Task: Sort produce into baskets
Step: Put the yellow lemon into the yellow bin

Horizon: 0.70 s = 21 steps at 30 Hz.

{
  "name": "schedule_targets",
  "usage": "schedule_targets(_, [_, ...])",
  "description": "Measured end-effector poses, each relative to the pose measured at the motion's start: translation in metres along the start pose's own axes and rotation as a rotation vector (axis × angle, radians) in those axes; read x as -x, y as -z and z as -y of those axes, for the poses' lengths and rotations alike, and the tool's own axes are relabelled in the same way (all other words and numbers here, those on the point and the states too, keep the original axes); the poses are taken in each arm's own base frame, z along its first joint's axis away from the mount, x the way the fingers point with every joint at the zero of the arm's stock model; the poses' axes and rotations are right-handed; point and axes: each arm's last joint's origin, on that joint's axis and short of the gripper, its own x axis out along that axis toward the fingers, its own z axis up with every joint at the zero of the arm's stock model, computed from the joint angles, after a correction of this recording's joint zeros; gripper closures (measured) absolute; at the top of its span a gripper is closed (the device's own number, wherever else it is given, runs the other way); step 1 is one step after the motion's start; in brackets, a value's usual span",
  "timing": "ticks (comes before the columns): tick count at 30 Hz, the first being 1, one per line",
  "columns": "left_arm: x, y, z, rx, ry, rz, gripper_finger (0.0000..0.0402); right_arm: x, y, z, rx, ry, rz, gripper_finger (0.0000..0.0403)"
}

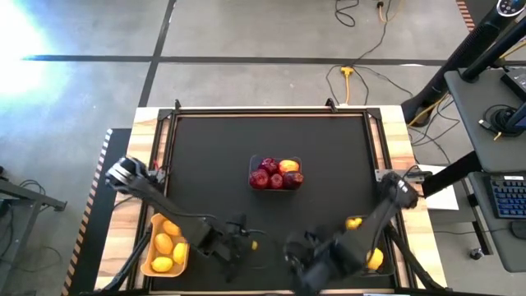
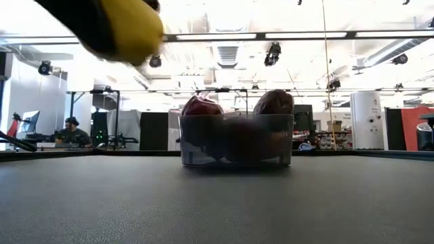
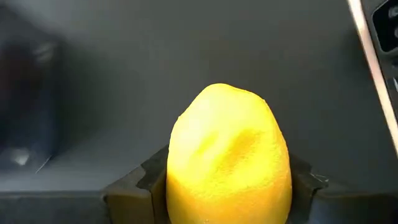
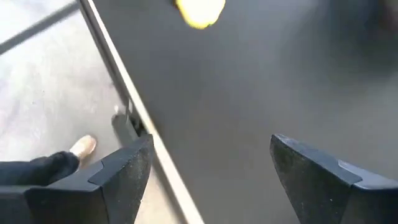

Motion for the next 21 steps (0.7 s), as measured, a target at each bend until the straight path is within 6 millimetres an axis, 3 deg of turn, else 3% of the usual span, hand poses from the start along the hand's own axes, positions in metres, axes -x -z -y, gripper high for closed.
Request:
schedule_targets(3, [0.036, 0.016, -0.005, 0.081, -0.048, -0.071, 0.0214, 0.027, -0.035, 0.019, 0.118, -0.019, 0.091, 0.0100])
schedule_targets(6, [0.060, 0.039, -0.004, 0.182, -0.035, -0.210, 0.0214, 0.045, -0.062, 0.038, 0.261, -0.010, 0.172, 0.0111])
schedule_targets(12, [0.111, 0.079, 0.013, 0.487, 0.048, -0.434, 0.0228, 0.058, -0.099, 0.075, 0.493, 0.094, 0.236, 0.0131])
schedule_targets(16, [0.123, 0.095, 0.020, 0.614, 0.026, -0.517, 0.0221, 0.051, -0.108, 0.078, 0.587, 0.106, 0.258, 0.0150])
schedule_targets(21, [0.108, 0.112, 0.017, 0.684, -0.025, -0.660, 0.0216, 0.041, -0.102, 0.071, 0.670, 0.058, 0.219, 0.0175])
